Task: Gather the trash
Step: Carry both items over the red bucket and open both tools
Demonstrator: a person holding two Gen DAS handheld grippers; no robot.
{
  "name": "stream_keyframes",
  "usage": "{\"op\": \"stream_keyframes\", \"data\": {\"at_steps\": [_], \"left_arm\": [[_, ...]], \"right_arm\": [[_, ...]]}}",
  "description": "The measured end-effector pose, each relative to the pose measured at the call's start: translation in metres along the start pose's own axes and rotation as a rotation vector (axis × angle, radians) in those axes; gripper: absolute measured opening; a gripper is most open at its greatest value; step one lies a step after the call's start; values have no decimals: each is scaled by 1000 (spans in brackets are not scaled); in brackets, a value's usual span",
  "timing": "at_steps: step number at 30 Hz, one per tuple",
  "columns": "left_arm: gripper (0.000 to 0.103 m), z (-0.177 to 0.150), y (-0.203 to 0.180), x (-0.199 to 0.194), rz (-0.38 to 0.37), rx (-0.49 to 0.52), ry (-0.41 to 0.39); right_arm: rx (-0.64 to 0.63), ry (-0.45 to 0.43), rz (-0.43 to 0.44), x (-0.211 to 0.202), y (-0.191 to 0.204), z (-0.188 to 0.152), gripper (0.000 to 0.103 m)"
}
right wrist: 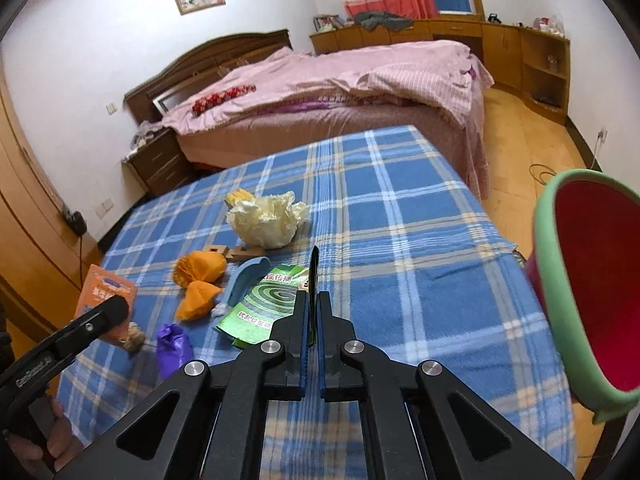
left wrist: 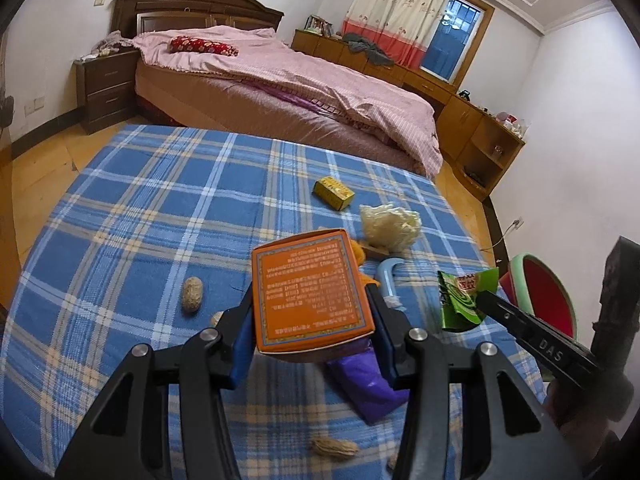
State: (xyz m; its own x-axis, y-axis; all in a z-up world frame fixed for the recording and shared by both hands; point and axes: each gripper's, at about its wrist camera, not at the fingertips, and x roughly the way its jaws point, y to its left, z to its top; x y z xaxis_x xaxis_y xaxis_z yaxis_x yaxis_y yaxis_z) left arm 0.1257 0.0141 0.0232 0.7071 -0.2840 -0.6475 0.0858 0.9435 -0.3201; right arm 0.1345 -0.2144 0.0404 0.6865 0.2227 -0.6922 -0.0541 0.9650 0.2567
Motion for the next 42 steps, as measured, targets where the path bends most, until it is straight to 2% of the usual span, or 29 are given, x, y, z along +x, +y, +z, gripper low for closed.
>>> {"op": "stream_keyframes", "data": {"at_steps": [12, 25, 32, 42], "left_arm": [[50, 0, -33, -22, -46, 50, -13], [50, 4, -90, -35, -131, 145, -6], [50, 5, -123, -28, -172, 195, 8], [50, 0, -170, -9, -218, 266, 44]], "right_arm": [[62, -106, -35, -65, -27, -8, 3], [79, -191, -172, -127, -74, -10, 3], [131, -236, -222, -151, -105, -15, 3], [198, -243, -277, -164, -147, -23, 3]]}}
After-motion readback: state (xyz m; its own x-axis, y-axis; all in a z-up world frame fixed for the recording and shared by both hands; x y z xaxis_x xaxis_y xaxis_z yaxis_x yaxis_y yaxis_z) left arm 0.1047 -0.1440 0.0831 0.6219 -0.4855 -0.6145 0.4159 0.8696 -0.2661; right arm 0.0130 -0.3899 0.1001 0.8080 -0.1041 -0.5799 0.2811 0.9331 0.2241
